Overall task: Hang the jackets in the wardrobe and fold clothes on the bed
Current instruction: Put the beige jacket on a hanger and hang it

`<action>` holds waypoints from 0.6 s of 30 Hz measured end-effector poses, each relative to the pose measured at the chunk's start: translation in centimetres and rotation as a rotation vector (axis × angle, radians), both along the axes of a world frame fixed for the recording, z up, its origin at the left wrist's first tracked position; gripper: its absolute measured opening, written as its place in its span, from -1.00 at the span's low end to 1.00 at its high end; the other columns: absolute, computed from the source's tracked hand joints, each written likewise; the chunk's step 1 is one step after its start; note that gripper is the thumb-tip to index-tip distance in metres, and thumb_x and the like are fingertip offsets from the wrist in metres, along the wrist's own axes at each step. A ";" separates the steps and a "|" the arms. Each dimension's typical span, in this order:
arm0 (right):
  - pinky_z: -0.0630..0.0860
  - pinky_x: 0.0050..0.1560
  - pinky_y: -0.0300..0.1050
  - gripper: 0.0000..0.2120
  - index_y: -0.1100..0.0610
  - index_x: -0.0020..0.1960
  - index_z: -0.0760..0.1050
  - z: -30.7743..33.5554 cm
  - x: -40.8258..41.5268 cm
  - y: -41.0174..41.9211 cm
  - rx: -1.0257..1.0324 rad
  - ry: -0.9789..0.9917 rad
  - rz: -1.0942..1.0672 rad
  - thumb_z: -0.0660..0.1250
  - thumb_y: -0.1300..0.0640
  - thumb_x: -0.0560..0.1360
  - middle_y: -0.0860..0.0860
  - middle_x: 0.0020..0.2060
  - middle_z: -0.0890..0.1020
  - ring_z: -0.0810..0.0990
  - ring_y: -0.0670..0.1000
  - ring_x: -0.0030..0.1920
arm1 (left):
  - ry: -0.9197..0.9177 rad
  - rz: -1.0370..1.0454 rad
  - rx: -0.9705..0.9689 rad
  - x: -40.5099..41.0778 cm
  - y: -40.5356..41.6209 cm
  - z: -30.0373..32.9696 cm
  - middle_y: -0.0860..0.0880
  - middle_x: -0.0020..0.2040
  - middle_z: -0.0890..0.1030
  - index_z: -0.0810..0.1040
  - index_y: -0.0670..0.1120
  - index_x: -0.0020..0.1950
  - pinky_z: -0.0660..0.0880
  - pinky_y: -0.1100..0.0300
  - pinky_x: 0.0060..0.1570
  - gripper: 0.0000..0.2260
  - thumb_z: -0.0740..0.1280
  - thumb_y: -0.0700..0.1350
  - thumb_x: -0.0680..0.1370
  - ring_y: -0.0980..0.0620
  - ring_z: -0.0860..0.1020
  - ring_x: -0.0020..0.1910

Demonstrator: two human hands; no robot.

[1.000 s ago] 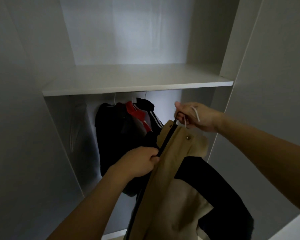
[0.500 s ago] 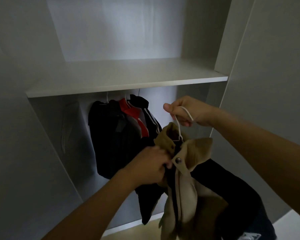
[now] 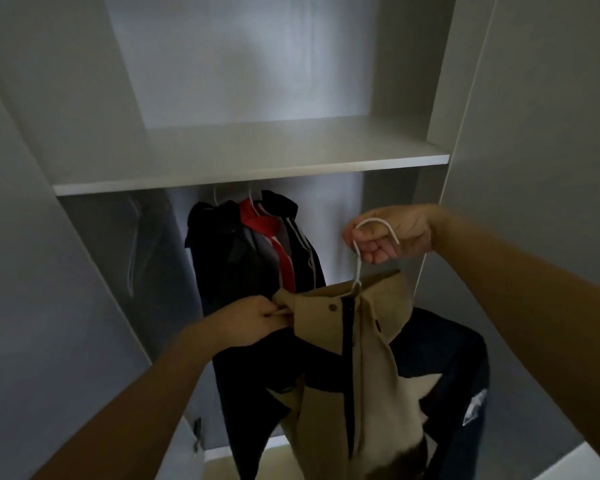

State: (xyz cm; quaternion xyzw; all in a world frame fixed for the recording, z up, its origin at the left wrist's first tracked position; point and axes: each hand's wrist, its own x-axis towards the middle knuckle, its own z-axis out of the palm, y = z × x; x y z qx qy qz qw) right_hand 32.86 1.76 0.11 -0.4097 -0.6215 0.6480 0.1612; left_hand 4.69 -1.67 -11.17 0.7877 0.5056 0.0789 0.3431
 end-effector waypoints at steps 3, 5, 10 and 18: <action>0.65 -0.11 -0.08 -0.87 0.25 -0.06 0.59 -2.4 1.0 0.8 -0.142 0.110 -0.128 0.34 0.25 0.42 0.15 -0.21 0.65 0.67 0.07 -0.19 | 0.137 0.194 0.031 -0.4 -3.3 -1.2 0.09 -0.38 0.53 0.62 -0.09 -0.15 0.41 0.25 -0.25 -0.65 0.25 0.16 0.56 0.16 0.49 -0.37; 0.65 -0.11 -0.03 -0.89 0.25 -0.03 0.55 -3.5 -0.2 1.3 -0.192 0.241 -0.272 0.27 0.31 0.48 0.17 -0.16 0.65 0.69 0.10 -0.16 | 0.132 0.314 -0.004 -1.1 -5.2 -2.0 -0.02 -0.09 0.65 0.63 -0.14 0.09 0.51 0.08 0.00 -0.61 0.26 0.16 0.56 0.00 0.60 -0.08; 0.56 -0.04 0.02 -0.55 0.22 0.11 0.44 -5.7 -6.1 0.6 -0.215 0.064 -0.335 0.16 -0.19 0.58 0.24 0.03 0.59 0.60 0.18 0.01 | 0.032 0.443 0.001 -0.9 -10.2 -1.9 0.00 0.03 0.64 0.62 0.04 0.00 0.44 0.15 0.18 -0.80 0.23 0.05 0.63 0.00 0.57 0.08; 0.54 -0.30 -0.12 -0.44 0.18 0.46 0.24 -6.5 -4.9 -0.8 -0.048 -0.083 -0.448 0.12 -0.16 0.61 0.25 -0.03 0.63 0.62 0.14 -0.23 | -0.157 0.492 -0.113 8.1 -10.3 -3.1 0.01 -0.05 0.59 0.59 -0.02 0.05 0.38 0.51 -0.26 -0.82 0.28 0.04 0.60 0.24 0.51 -0.21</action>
